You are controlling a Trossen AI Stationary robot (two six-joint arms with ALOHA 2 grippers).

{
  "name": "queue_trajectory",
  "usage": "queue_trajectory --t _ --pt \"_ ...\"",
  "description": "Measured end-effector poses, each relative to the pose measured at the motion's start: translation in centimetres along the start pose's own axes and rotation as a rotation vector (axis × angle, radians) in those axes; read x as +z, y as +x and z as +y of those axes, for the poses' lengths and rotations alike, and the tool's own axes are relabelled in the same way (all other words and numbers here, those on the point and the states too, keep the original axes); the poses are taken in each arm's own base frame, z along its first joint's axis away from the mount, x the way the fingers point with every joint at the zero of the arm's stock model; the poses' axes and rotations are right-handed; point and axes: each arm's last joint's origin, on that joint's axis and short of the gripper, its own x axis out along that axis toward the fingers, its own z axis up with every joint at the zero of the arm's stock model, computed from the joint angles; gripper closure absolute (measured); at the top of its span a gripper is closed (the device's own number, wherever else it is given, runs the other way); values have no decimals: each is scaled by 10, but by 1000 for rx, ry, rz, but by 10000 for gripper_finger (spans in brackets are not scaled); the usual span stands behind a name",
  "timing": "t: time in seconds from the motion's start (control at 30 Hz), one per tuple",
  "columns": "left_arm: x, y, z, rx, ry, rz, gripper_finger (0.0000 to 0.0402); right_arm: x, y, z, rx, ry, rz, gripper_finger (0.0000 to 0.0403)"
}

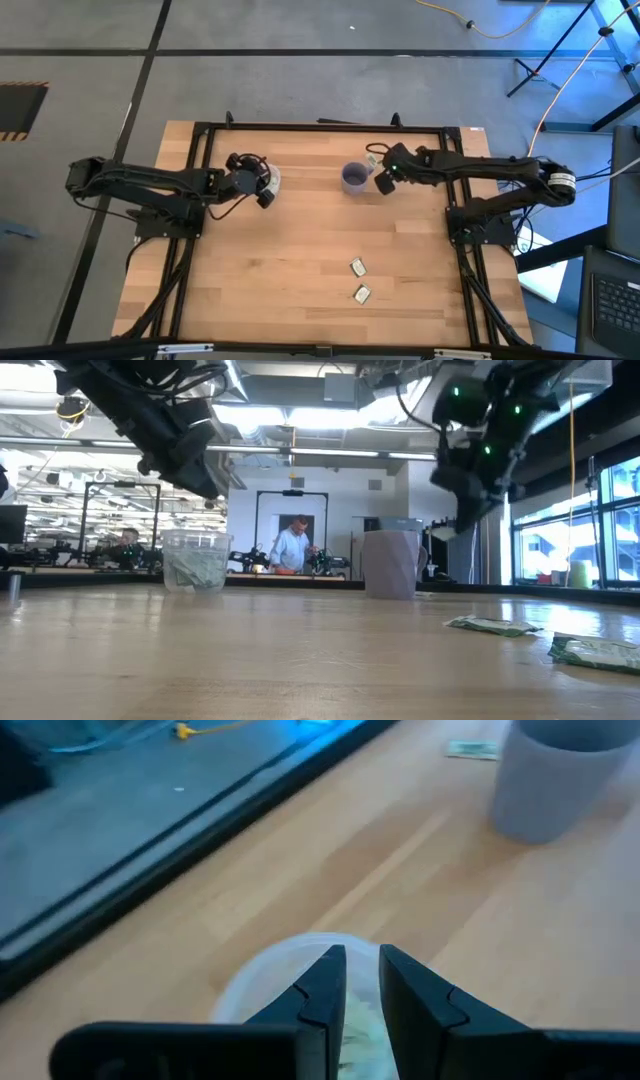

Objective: Pick and place Stevia / Truvia into bins
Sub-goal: Put the green stevia packet into the transparent container

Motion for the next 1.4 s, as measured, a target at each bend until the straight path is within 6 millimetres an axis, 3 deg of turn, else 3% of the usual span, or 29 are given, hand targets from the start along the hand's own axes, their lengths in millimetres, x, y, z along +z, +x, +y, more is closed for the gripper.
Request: queue_trajectory --t 0.27,0.53,0.77,0.97,1.4 --pt "12 18 -25 -252 108 -90 330 16 -31 44 216 -85 -252 402" --pt "25 25 -39 -750 3 -99 299 11 -36 80 251 -211 -413 403" --pt "27 33 -42 -686 -95 -120 283 9 -25 110 303 -282 -505 403" --pt "33 37 -40 -635 -289 -156 283 11 -23 123 318 -306 -520 403" --pt "40 39 -35 -660 -387 -178 283 37 -29 157 306 -367 -500 403"
